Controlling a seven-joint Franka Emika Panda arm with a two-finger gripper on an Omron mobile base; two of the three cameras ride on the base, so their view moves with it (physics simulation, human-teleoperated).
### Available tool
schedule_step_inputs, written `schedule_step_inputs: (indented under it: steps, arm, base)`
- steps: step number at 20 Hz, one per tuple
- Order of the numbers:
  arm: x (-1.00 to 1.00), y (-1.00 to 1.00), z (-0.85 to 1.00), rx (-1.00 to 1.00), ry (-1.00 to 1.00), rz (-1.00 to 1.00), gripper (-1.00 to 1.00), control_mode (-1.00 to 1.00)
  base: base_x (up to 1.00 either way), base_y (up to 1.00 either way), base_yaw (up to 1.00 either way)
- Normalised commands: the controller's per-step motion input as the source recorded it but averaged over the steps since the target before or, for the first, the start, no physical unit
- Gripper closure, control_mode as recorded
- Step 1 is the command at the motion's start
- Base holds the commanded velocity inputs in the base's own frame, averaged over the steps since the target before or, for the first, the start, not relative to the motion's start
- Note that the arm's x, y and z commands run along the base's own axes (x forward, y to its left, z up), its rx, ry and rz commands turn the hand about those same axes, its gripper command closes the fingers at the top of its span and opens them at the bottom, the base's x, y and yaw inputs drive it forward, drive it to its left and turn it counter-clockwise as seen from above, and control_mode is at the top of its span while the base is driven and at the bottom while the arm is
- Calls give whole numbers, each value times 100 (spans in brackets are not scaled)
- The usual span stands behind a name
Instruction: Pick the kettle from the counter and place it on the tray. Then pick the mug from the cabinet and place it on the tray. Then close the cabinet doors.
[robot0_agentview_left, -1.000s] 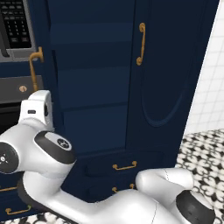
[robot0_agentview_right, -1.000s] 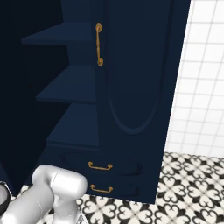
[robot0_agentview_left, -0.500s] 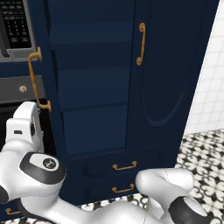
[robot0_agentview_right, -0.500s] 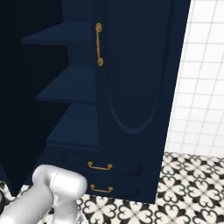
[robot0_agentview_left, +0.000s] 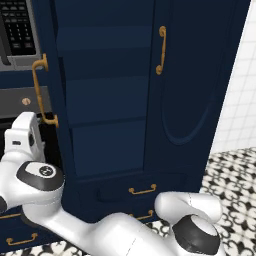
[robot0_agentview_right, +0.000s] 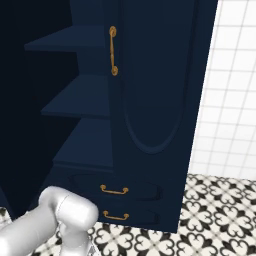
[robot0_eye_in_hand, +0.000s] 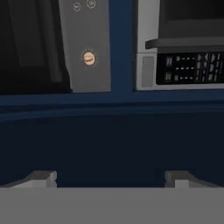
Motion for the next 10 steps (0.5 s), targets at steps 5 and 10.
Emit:
schedule_step_inputs:
  steps: [5, 10]
  arm:
    - [4, -48, 0, 6, -4, -20, -100, -100]
    - [0, -90, 0, 15, -5, -13, -100, -100]
  base:
    - [0, 0, 0]
    - [0, 0, 0]
